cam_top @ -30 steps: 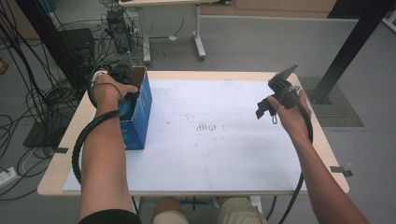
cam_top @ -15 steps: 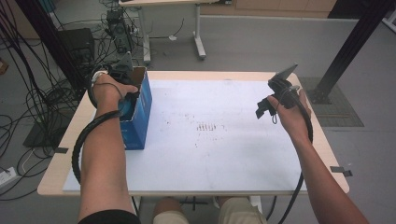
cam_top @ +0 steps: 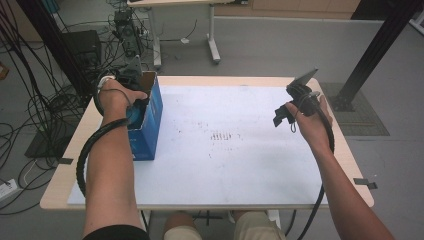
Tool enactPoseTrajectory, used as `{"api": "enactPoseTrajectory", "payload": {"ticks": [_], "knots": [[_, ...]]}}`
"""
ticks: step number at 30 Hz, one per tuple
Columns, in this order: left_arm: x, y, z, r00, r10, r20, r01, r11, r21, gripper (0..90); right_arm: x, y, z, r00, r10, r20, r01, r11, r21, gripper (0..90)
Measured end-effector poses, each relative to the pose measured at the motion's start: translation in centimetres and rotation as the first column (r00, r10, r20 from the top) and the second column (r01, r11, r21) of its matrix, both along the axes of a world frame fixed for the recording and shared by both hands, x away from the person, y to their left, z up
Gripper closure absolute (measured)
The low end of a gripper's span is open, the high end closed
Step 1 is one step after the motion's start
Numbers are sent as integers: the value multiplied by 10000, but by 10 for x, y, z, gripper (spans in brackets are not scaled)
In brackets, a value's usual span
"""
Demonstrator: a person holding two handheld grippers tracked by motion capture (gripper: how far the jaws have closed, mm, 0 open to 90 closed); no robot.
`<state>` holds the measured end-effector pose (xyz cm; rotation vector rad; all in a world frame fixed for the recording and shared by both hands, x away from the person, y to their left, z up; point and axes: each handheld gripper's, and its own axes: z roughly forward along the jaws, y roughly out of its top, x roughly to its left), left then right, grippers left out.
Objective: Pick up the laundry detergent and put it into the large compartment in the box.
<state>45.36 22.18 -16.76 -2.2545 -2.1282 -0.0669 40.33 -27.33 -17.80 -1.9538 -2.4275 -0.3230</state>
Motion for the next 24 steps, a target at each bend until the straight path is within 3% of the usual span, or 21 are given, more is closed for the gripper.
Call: {"api": "enactPoseTrajectory", "payload": {"ticks": [24], "knots": [[0, -1, 0, 10000, -26, -2, 26, 10000, 18, 374, -1, 0, 1, 10000, 6, 19, -6, 10000, -35, 99]]}}
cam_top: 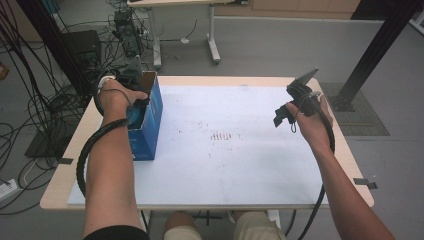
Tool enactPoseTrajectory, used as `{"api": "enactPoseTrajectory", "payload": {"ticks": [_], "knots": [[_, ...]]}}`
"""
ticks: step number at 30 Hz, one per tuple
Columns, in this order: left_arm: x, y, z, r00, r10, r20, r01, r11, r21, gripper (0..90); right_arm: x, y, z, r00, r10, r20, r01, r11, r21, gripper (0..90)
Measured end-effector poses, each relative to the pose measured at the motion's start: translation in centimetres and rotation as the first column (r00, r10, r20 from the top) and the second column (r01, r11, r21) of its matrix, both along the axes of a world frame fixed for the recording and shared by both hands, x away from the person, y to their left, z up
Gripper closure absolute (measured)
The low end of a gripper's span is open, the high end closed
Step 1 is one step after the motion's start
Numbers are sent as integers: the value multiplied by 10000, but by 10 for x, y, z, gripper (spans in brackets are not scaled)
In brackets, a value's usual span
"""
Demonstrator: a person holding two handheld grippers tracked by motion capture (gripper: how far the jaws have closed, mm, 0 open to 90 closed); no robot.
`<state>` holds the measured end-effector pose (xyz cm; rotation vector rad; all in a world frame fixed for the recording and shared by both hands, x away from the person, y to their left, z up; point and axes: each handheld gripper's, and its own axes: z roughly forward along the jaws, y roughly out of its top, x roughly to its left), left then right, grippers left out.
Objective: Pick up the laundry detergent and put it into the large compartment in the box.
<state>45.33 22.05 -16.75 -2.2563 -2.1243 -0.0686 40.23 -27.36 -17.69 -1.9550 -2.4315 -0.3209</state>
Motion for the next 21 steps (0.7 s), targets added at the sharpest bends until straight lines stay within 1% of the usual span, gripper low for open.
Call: {"api": "enactPoseTrajectory", "payload": {"ticks": [14, 17, 19, 20, 21], "knots": [[-1, 1, 0, 10000, 45, 45, -45, 10000, -6, 372, -1, -1, 2, 10000, -24, 41, 24, 10000, 46, 99], [-1, 2, 3, 9999, 110, 46, -110, 9999, -51, 360, -1, -1, 2, 10000, -30, 35, 30, 10000, 62, 99], [-2, 3, 7, 9998, 152, 148, -152, 9999, -27, 336, -2, -1, 1, 10000, -33, 62, 33, 10000, 85, 99], [-3, 4, 9, 9998, 152, 143, -151, 9998, -87, 327, -2, -1, 1, 10000, -47, 69, 46, 9999, 99, 99], [-3, 4, 12, 9997, 174, 147, -173, 9998, -58, 319, -2, -1, 1, 10000, -20, 68, 20, 10000, 86, 99]]}}
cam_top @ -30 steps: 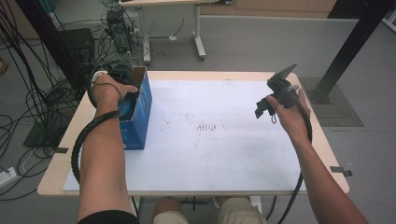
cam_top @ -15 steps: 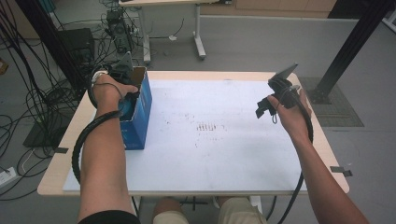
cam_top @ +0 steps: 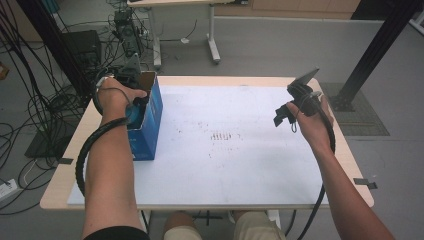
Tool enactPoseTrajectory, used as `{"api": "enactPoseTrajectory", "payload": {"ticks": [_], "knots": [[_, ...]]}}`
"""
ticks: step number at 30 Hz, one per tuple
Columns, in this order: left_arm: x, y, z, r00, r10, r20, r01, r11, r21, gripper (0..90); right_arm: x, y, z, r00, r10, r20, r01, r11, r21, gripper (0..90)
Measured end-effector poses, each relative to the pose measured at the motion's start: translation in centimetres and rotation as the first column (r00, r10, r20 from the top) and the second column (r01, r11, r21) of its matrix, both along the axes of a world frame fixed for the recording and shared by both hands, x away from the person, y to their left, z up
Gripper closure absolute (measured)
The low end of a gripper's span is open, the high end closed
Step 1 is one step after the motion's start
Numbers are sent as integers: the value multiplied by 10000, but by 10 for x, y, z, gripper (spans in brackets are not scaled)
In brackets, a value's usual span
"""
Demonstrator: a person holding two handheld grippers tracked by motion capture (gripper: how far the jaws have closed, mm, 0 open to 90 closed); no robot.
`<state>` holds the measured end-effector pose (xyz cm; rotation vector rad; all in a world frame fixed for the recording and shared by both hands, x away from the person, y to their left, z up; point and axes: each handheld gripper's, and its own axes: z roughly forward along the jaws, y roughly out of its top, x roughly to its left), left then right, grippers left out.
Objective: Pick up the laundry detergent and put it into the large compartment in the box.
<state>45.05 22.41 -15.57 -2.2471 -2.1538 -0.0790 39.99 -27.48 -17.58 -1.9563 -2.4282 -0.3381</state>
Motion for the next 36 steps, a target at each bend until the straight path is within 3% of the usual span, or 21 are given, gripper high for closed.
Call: {"api": "enactPoseTrajectory", "payload": {"ticks": [12, 21, 24, 29, 36], "knots": [[-6, -3, 23, 10000, -10, 42, 10, 10000, 25, 247, -3, 0, 5, 9999, 71, 89, -72, 10000, 69, 99], [-21, -8, 76, 9982, -218, 562, 211, 9997, 116, 196, -2, -2, 5, 10000, 72, 31, -72, 9999, 76, 97], [-23, -15, 91, 9976, -421, 549, 426, 9991, -76, 172, -1, -3, 7, 9999, 101, 26, -101, 9999, 132, 92], [-30, -37, 112, 9930, -761, 902, 778, 9969, -152, 150, 1, 0, 9, 9997, 239, 26, -240, 9995, 211, 87], [-31, -67, 123, 9871, -1221, 1033, 1256, 9917, -277, 124, 3, 3, 11, 9997, 237, -17, -236, 9995, 187, 84]]}}
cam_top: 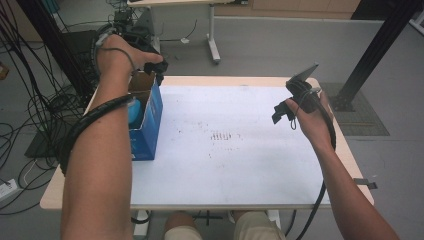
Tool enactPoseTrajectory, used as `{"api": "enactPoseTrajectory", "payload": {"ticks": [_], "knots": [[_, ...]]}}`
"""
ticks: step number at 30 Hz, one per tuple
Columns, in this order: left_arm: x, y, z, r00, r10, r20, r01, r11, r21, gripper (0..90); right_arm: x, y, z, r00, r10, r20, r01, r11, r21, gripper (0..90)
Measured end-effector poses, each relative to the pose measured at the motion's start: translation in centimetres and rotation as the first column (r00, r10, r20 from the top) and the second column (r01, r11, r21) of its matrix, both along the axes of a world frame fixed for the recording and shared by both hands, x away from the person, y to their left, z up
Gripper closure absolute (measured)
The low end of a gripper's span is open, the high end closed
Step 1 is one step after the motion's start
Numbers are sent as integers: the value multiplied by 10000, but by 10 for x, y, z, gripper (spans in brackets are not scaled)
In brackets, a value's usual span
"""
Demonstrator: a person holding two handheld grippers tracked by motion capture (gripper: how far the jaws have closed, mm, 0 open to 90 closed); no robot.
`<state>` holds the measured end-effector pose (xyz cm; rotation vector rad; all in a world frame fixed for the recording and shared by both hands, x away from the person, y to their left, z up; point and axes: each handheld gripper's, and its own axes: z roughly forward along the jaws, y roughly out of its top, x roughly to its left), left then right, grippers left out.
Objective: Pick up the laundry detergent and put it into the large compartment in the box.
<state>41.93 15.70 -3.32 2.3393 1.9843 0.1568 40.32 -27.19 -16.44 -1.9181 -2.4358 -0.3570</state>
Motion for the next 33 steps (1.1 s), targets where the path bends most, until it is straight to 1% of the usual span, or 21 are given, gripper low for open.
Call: {"api": "enactPoseTrajectory", "payload": {"ticks": [1, 2, 5, 7, 13, 18, 22, 24, 26, 27, 33], "knots": [[0, -5, 1, 9999, -112, 41, 112, 9999, -59, 123, 0, 0, 0, 10000, 10, 46, -10, 10000, -8, 82], [0, -10, 0, 9998, -197, 93, 197, 9998, -88, 123, 0, 0, 1, 10000, -8, -3, 8, 10000, -17, 82], [3, -24, -2, 9986, -521, -9, 521, 9986, -114, 121, 0, -1, 3, 10000, 0, 4, 0, 10000, 75, 77], [4, -32, -4, 9979, -647, -36, 647, 9978, -152, 122, 0, 0, 4, 10000, 29, 16, -29, 10000, 68, 76], [8, -50, -9, 9953, -967, -70, 964, 9948, -325, 122, 1, 2, 5, 10000, 65, 13, -65, 10000, 46, 76], [11, -63, -10, 9933, -1159, -50, 1155, 9921, -497, 127, 3, 4, 4, 9999, 102, -16, -102, 9999, 21, 76], [13, -70, -12, 9917, -1287, -31, 1284, 9904, -503, 125, 3, 4, 5, 9999, 137, -10, -137, 9999, 2, 76], [14, -72, -13, 9911, -1330, -33, 1326, 9895, -570, 125, 3, 3, 5, 9999, 131, -12, -131, 9999, 9, 76], [15, -74, -15, 9903, -1390, -44, 1385, 9888, -553, 124, 2, 2, 5, 9999, 106, 2, -106, 9999, -19, 76], [16, -73, -15, 9903, -1387, -73, 1380, 9886, -599, 124, 2, 3, 5, 9999, 106, 1, -106, 9999, -37, 76], [18, -75, -20, 9897, -1426, -161, 1415, 9883, -565, 124, 5, 5, 3, 9999, 151, -36, -152, 9998, -109, 76]]}}
